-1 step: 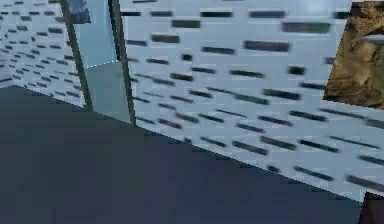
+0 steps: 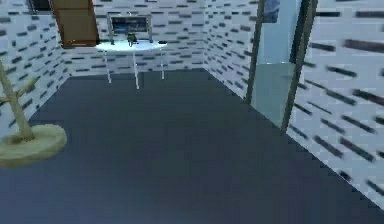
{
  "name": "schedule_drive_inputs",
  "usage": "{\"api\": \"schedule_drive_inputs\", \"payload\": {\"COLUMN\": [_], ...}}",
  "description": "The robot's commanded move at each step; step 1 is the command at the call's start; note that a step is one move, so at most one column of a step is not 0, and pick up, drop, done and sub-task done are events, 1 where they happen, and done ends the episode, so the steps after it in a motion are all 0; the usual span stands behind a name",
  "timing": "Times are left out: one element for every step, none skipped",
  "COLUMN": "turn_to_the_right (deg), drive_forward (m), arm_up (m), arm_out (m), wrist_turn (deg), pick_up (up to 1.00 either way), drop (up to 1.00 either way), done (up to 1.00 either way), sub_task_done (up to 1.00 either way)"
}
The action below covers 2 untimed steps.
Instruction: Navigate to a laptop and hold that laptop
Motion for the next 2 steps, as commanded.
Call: {"api": "schedule_drive_inputs", "payload": {"turn_to_the_right": [-12.0,0.0], "drive_forward": [0.0,0.25], "arm_up": [0.0,0.0], "arm_out": [0.0,0.0], "wrist_turn": [0.0,0.0], "pick_up": [0.0,0.0], "drop": [0.0,0.0], "done": [0.0,0.0], "sub_task_done": [0.0,0.0]}}
